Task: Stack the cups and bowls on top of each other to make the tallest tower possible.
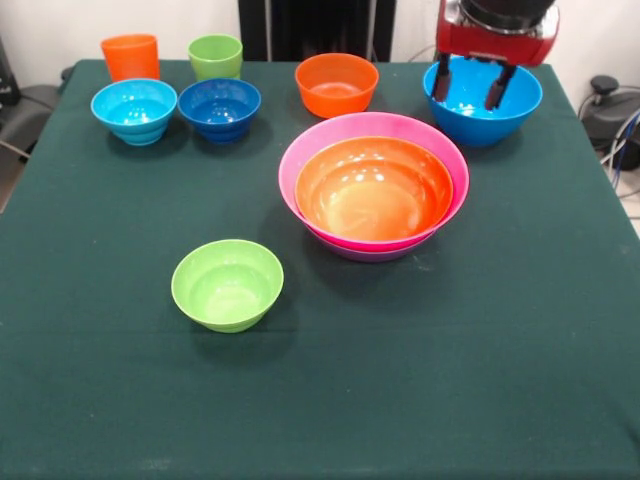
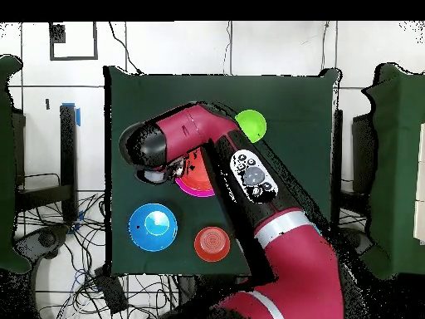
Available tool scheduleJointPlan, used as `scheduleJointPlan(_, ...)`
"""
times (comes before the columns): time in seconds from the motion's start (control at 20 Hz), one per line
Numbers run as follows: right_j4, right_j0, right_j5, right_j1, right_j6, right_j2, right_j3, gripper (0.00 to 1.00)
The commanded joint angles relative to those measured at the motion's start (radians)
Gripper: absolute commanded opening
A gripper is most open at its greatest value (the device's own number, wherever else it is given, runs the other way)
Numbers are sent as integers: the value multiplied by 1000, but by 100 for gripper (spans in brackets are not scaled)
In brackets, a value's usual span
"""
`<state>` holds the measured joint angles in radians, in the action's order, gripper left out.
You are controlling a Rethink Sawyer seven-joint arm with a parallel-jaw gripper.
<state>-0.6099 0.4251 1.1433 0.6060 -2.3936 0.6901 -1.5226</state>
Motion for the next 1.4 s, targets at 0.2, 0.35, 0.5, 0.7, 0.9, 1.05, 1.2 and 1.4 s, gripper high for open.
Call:
scheduleJointPlan(0.2,-36,-24,38,-40,157,-50,83,100)
scheduleJointPlan(0.35,-30,-27,1,8,62,-84,34,100)
scheduleJointPlan(0.5,-38,-15,-46,3,90,-71,20,100)
scheduleJointPlan(0.7,-52,-36,-52,-2,80,-75,47,100)
scheduleJointPlan(0.9,-27,-38,-50,-28,70,-72,58,100)
scheduleJointPlan(1.05,4,-18,-8,-61,129,-54,75,100)
scheduleJointPlan(1.2,13,-11,72,-89,213,-43,119,100)
scheduleJointPlan(1.4,27,-6,148,-115,284,-33,169,100)
